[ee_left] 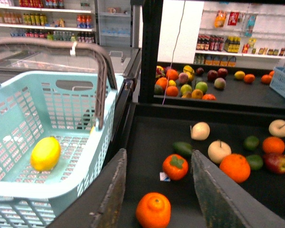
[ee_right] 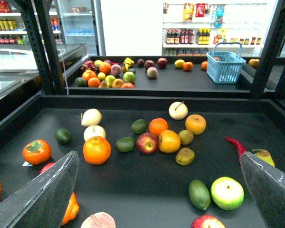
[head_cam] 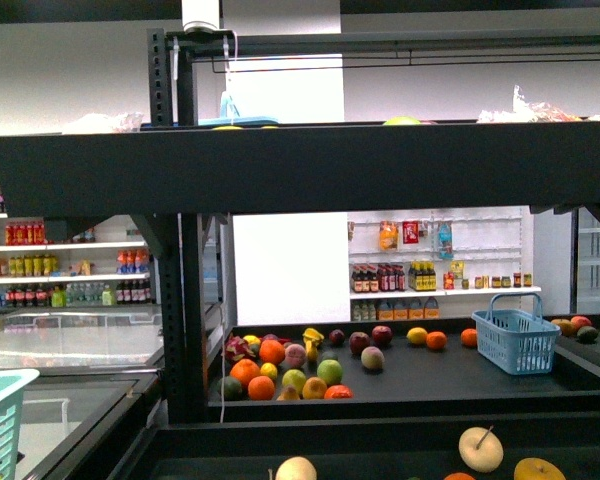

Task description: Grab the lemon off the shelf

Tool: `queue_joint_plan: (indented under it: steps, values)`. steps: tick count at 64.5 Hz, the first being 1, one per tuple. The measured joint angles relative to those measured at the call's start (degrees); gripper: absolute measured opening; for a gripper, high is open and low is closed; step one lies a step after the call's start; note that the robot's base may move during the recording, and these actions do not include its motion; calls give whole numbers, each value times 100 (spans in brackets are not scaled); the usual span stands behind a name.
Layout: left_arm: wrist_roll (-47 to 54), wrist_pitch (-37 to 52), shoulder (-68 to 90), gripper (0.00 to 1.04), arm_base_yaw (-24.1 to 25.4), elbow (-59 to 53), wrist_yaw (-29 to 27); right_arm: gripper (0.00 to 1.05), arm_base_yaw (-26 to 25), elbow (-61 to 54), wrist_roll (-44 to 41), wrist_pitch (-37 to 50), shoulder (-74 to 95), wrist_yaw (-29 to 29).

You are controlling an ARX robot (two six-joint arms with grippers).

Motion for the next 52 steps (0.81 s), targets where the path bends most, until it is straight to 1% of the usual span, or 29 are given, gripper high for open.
queue_joint_plan:
  steps: [1, 4, 6, 10, 19, 37, 40, 44, 45, 52]
  values:
    - [4, 9, -42, 32, -2, -63, 0, 102, 0, 0, 0, 0, 0, -2]
    - [24, 24, -186, 22, -7, -306, 0, 102, 0, 0, 0, 0, -2, 0]
    - [28, 28, -210, 16, -7, -352, 4, 102, 0, 0, 0, 0, -2, 0]
    - [39, 39, -262, 2, -7, -382, 2, 102, 0, 0, 0, 0, -2, 0]
    - [68, 83, -507, 3, -9, -581, -9, 102, 0, 0, 0, 0, -2, 0]
    - [70, 81, -522, 3, -9, -586, -7, 102, 0, 0, 0, 0, -2, 0]
    - [68, 81, -522, 10, -9, -586, -4, 102, 0, 0, 0, 0, -2, -2]
    - [70, 81, -522, 24, -9, -586, -7, 102, 0, 0, 0, 0, -2, 0]
    - [70, 81, -522, 26, -9, -586, -7, 102, 0, 0, 0, 0, -2, 0]
    - [70, 81, -522, 49, -9, -586, -7, 102, 0, 0, 0, 0, -2, 0]
